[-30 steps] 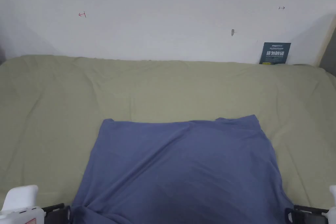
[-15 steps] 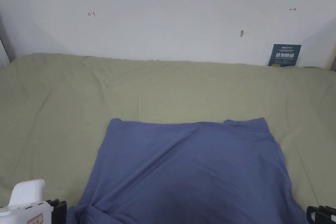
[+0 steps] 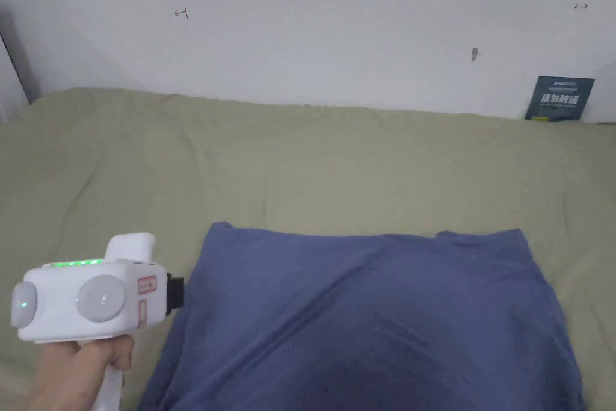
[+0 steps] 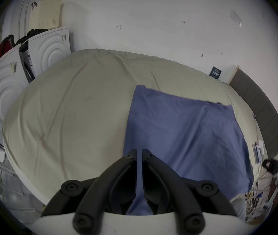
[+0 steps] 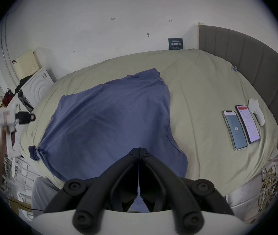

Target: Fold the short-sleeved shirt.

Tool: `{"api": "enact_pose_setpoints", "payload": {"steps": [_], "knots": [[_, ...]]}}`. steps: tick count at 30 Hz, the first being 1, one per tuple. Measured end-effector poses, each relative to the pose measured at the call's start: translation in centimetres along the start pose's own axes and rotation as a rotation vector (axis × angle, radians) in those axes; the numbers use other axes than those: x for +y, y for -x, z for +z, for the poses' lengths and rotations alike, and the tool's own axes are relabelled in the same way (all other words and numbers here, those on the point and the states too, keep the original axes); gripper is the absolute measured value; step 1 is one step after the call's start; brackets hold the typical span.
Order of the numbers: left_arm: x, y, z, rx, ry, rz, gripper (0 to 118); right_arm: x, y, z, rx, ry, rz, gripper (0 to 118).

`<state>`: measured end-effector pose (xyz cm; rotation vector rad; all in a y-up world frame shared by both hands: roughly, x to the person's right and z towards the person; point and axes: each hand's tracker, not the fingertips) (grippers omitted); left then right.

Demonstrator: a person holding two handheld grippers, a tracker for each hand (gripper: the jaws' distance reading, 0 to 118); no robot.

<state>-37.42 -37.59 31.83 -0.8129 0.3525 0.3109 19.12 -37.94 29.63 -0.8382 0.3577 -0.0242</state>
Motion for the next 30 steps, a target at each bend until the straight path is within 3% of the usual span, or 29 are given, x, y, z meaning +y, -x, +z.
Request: {"api": "enact_pose_setpoints", "payload": {"steps": [4, 5, 6, 7, 8, 9, 12, 19, 21, 24, 26, 27, 29, 30], "knots": [[5.5, -1.4, -7.6, 0.01, 0.079, -0.006, 6, 0.8, 0.0, -2.0, 0.007, 0.019, -0.004, 2], [6.4, -1.9, -9.1, 0.01, 0.09, 0.003, 17, 1.0, 0.0, -2.4, 0.003, 0.022, -0.006, 2], [7.4, -2.3, -11.0, 0.037, 0.095, 0.001, 51, 1.2, -0.1, -2.9, -0.001, 0.028, -0.005, 2], [8.3, -2.5, -13.0, 0.053, 0.126, -0.003, 110, 1.4, -0.2, -3.4, -0.002, 0.037, -0.005, 2], [8.8, -2.6, -14.6, 0.076, 0.149, 0.004, 118, 1.6, -0.3, -3.7, -0.006, 0.044, -0.007, 2], [9.2, -3.1, -15.8, 0.064, 0.077, 0.021, 113, 1.8, -0.4, -4.1, -0.007, 0.049, -0.007, 2], [9.6, -3.3, -19.5, 0.171, 0.148, -0.022, 114, 2.3, -1.1, -5.1, -0.009, 0.058, -0.008, 2], [8.6, -3.5, -19.6, 0.164, 0.191, -0.017, 110, 6.1, -3.0, -8.3, -0.02, 0.065, 0.017, 2], [9.0, -2.7, -20.1, 0.149, 0.191, -0.006, 87, 7.9, -3.4, -9.9, -0.03, 0.075, 0.044, 2], [9.2, -2.9, -18.8, 0.141, 0.138, -0.068, 0, 11.0, -4.5, -12.5, -0.056, 0.049, 0.044, 3], [9.1, -2.8, -18.4, 0.104, 0.129, -0.093, 0, 13.2, -5.4, -14.4, -0.057, 0.059, 0.033, 9], [9.1, -3.0, -18.5, 0.128, 0.143, -0.086, 0, 14.3, -5.6, -15.4, -0.077, 0.06, 0.032, 18], [8.8, -3.5, -18.3, 0.127, 0.143, -0.103, 0, 16.3, -6.2, -17.2, -0.089, 0.071, 0.045, 22], [8.7, -3.6, -18.2, 0.131, 0.142, -0.115, 0, 17.3, -6.3, -18.0, -0.095, 0.076, 0.045, 33]]}}
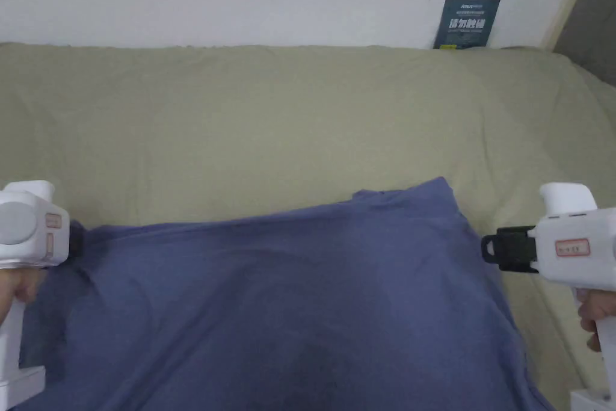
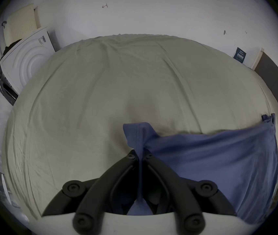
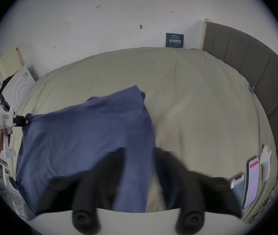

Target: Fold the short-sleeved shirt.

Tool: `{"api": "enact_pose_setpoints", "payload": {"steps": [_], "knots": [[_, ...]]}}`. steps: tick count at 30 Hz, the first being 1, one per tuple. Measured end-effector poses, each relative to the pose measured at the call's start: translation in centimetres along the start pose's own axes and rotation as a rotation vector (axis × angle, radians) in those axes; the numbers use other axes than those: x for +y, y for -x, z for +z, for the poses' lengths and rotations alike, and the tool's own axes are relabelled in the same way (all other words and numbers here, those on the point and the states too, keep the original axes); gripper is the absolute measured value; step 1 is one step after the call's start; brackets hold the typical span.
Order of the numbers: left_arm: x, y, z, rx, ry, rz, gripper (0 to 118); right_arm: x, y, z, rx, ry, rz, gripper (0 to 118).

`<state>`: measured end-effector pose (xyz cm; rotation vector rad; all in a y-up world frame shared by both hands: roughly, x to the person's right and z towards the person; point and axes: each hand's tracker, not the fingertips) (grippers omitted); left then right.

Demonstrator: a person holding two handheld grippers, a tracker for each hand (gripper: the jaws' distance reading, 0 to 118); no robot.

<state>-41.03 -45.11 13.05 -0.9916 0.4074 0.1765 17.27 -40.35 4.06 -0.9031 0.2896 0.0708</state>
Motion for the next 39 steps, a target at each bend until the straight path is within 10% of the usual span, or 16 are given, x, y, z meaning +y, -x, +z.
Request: {"api": "enact_pose_setpoints", "payload": {"steps": [2, 3, 10, 15, 18, 39], "knots": [[0.1, 0.0, 0.0, 0.004, 0.0, -0.001, 0, 1.9, -0.3, -2.3, -0.002, 0.036, 0.003, 105], [0.3, 0.0, -0.1, 0.003, -0.001, 0.007, 0, 2.6, -0.5, -3.5, 0.007, 0.047, 0.005, 118], [0.4, -0.3, -1.0, -0.009, 0.015, 0.004, 0, 5.0, 0.3, -11.1, -0.038, 0.191, 0.066, 118], [0.4, -0.3, -1.4, -0.003, 0.015, -0.023, 0, 4.8, 1.0, -11.7, -0.05, 0.221, 0.088, 97], [0.6, -0.3, -0.7, -0.007, 0.013, -0.014, 0, 5.0, 1.7, -8.8, -0.009, 0.159, 0.132, 2], [1.3, 4.7, 33.7, -0.044, -0.429, 0.012, 0, 8.1, 5.0, 29.2, 0.06, -0.352, 0.217, 2]]}}
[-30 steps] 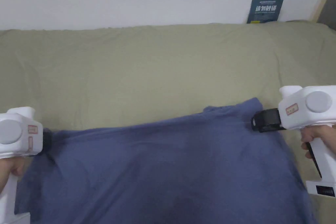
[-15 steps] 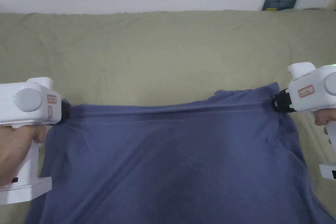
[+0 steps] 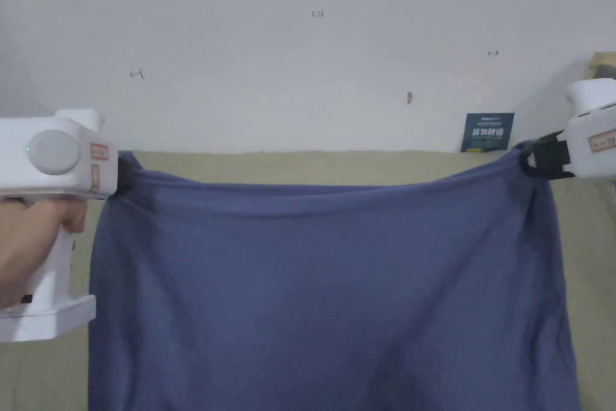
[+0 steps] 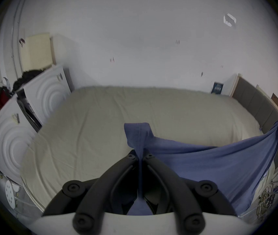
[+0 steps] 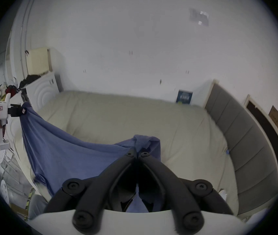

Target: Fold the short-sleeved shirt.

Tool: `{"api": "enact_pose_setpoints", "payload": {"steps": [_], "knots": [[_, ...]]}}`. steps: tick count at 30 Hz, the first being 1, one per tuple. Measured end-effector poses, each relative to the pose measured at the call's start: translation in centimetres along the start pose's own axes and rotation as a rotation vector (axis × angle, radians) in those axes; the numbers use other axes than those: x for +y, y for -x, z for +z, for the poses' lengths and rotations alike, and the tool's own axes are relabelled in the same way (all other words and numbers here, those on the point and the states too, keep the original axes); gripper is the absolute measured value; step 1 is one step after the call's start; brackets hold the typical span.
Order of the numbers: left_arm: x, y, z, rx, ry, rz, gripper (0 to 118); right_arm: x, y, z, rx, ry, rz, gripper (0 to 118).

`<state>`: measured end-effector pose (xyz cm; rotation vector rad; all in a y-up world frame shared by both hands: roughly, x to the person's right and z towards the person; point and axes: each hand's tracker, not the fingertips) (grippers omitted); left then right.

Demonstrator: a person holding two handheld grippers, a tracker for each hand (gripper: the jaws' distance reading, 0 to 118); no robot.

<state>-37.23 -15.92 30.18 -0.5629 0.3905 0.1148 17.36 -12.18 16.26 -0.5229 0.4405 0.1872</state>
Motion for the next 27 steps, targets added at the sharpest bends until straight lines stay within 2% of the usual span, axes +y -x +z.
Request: {"api": "enact_pose_setpoints", "payload": {"steps": [5, 13, 20, 27], "knots": [[4.4, 0.6, 7.8, 0.011, -0.137, 0.008, 0, 5.0, 0.0, 7.1, -0.004, -0.134, -0.034, 2], [9.2, 0.8, 14.6, 0.024, -0.265, 0.025, 0, 10.5, 0.7, 13.5, -0.049, -0.244, -0.002, 2], [10.6, 0.7, 15.4, 0.031, -0.284, 0.038, 0, 12.7, 1.0, 14.7, -0.073, -0.26, 0.006, 2], [11.0, 0.3, 13.3, 0.035, -0.252, 0.04, 0, 13.1, 1.0, 12.8, -0.083, -0.253, -0.001, 2]]}}
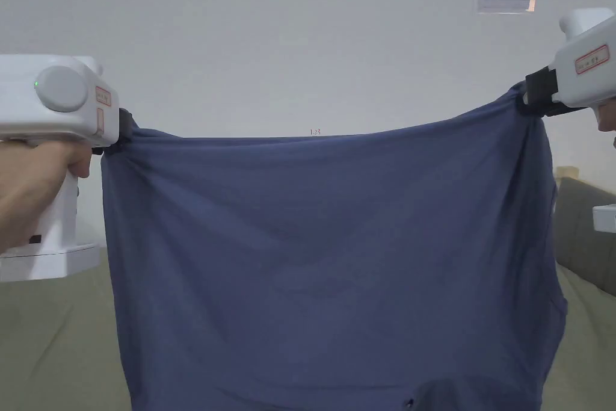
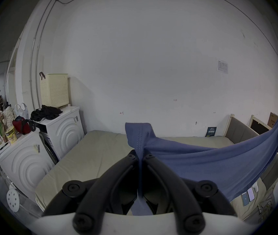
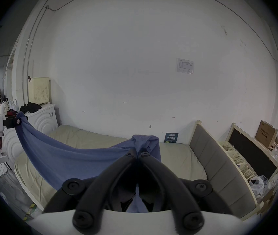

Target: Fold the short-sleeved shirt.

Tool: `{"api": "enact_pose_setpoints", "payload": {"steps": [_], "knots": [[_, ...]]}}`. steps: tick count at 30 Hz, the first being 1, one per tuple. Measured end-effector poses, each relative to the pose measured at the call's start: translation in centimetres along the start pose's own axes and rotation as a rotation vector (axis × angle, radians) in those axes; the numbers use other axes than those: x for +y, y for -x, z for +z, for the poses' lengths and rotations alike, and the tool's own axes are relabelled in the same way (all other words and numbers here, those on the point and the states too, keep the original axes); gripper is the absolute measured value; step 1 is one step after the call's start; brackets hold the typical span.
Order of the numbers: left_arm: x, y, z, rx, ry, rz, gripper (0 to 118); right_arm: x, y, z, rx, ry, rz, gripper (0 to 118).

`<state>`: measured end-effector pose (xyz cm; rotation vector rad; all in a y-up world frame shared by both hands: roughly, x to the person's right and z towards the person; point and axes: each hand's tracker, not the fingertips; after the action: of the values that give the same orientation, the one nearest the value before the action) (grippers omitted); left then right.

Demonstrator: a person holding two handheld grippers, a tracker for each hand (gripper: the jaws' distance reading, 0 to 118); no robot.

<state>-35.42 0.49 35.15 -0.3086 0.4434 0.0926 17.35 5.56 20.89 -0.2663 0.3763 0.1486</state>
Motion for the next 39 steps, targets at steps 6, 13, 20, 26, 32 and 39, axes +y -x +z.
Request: {"api": "enact_pose_setpoints", "payload": {"steps": [6, 13, 20, 26, 32, 39], "knots": [[0.7, -0.9, -2.9, 0.019, 0.005, 0.023, 0, -0.2, -0.2, -3.8, -0.024, 0.016, -0.011, 2], [2.6, -2.7, -7.1, 0.051, 0.001, 0.006, 0, 2.0, -0.6, -9.0, -0.054, 0.02, 0.009, 2], [4.2, -4.6, -12.6, 0.086, -0.007, -0.018, 0, 5.2, -1.3, -14.7, -0.082, 0.025, 0.037, 2], [6.1, -6.4, -17.6, 0.105, -0.026, -0.031, 0, 7.4, -2.0, -20.3, -0.117, 0.026, 0.059, 2], [6.4, -7.8, -22.7, 0.13, -0.047, -0.028, 0, 7.3, -2.3, -25.8, -0.136, 0.028, 0.055, 2], [2.2, -8.3, -29.6, 0.161, 0.004, -0.026, 0, 3.6, -2.2, -32.3, -0.11, 0.073, 0.04, 2]]}}
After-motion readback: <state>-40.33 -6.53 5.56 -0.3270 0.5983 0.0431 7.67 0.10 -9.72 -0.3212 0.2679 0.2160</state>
